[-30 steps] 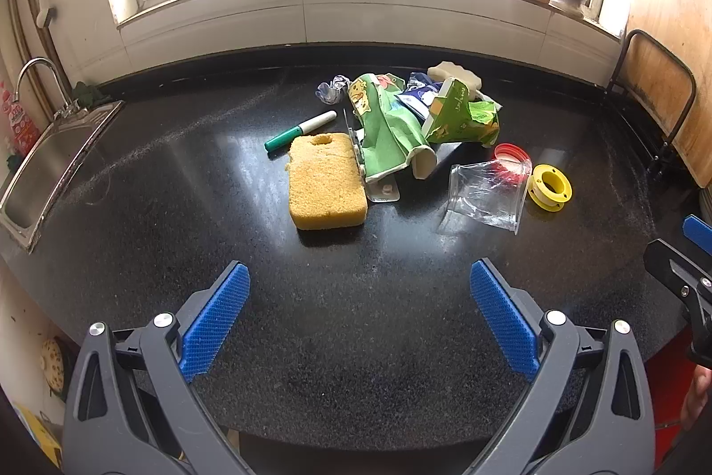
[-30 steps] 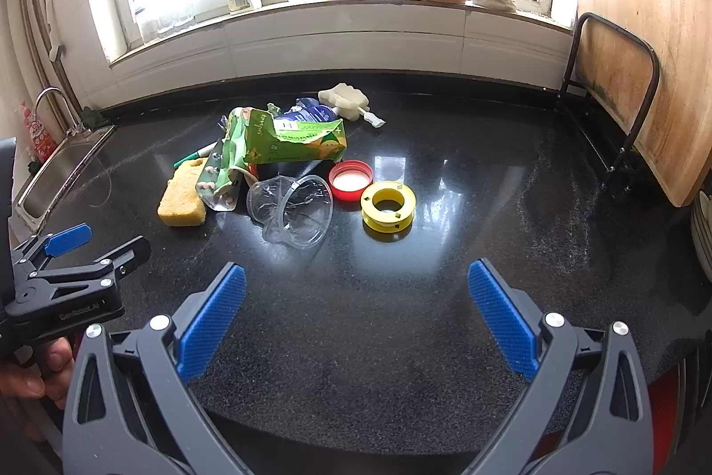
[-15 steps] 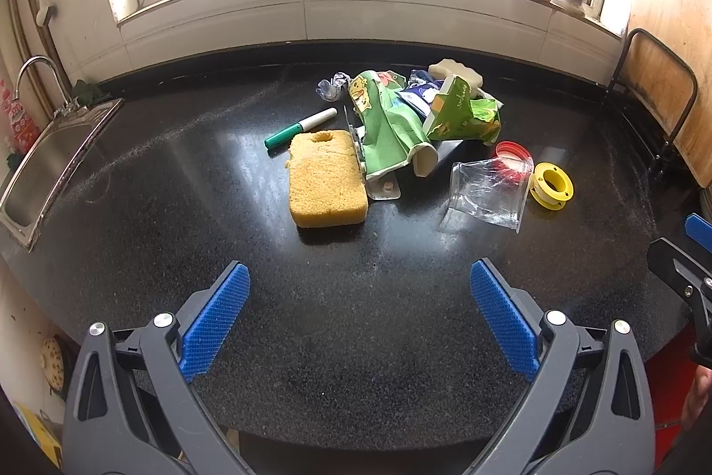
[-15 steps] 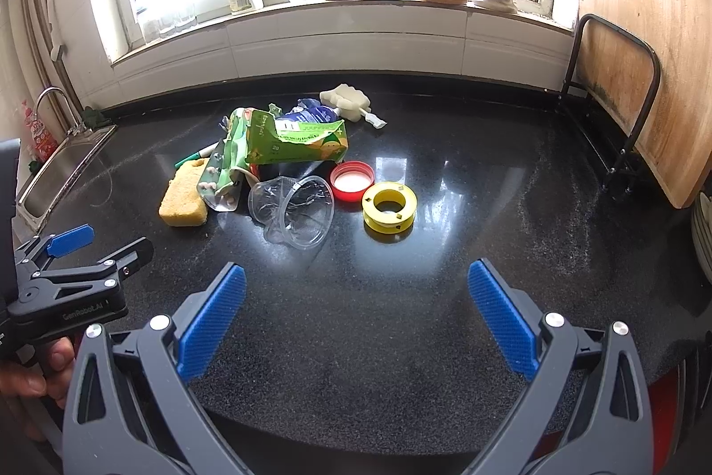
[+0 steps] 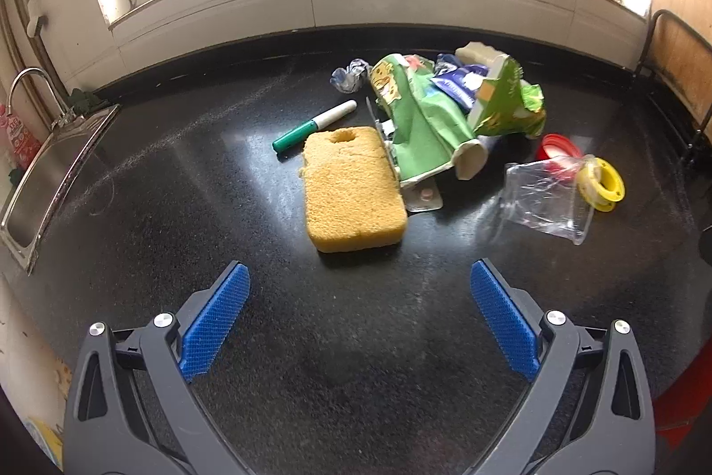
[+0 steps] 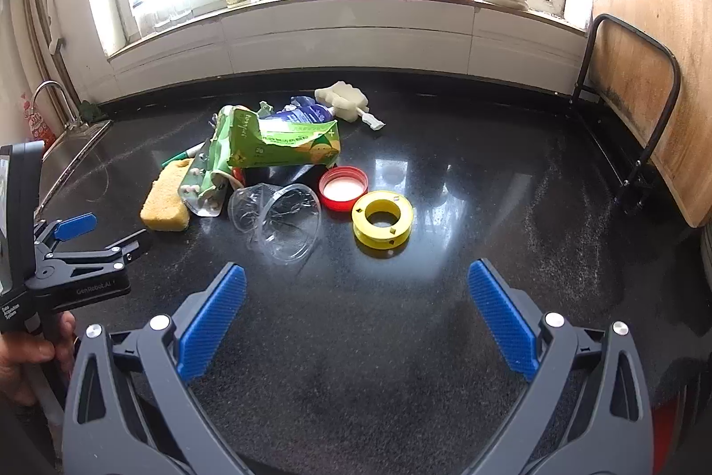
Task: Collect trash
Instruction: 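Move both tools toward the trash pile on the countertop, then grasp the yellow sponge with the left tool while the right tool grasps the yellow tape ring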
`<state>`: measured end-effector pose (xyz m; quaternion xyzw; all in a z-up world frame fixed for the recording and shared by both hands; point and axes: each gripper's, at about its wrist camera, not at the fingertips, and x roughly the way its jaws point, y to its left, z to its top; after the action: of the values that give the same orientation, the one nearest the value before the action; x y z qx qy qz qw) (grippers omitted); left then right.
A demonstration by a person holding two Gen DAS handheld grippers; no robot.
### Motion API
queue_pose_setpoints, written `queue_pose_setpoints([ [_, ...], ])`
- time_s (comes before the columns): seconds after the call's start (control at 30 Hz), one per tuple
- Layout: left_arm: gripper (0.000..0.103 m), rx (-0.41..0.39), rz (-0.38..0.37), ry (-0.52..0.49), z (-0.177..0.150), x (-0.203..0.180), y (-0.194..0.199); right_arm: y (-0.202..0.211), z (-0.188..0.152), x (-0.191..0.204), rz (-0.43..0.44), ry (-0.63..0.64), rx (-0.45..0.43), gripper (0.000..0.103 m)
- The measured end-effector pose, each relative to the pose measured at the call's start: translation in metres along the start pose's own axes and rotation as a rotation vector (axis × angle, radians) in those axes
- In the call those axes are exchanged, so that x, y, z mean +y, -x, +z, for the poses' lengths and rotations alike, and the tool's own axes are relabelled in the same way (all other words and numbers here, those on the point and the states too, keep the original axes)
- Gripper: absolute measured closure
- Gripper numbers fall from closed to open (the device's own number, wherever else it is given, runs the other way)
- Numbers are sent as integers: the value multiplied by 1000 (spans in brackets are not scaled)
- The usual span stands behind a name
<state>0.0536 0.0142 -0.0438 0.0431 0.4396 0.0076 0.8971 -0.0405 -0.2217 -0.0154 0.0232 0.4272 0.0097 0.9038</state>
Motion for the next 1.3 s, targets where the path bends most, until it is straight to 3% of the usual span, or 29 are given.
queue_pose_setpoints([
  [0.17,6,49,41,7,11,8,-46,-52,12,-15,-35,40,43,6],
  [0.43,6,79,21,49,27,17,-88,-133,19,-30,-44,31,154,6],
  [0.7,6,91,-25,68,44,27,-107,-161,30,-35,-34,25,206,6],
  [0.8,6,102,-30,63,48,29,-110,-160,33,-32,-25,34,193,18],
  [0.9,7,101,-26,67,48,31,-109,-157,36,-30,-17,37,189,46],
  [0.93,8,100,-21,72,47,31,-108,-156,37,-30,-20,38,191,48],
  [0.97,18,91,-23,75,45,32,-105,-155,37,-30,-20,42,192,48],
  [1.0,40,75,-18,74,44,33,-101,-155,36,-30,-20,45,191,48],
  [1.3,44,49,-18,71,34,40,-73,-122,39,-26,-45,54,128,48],
])
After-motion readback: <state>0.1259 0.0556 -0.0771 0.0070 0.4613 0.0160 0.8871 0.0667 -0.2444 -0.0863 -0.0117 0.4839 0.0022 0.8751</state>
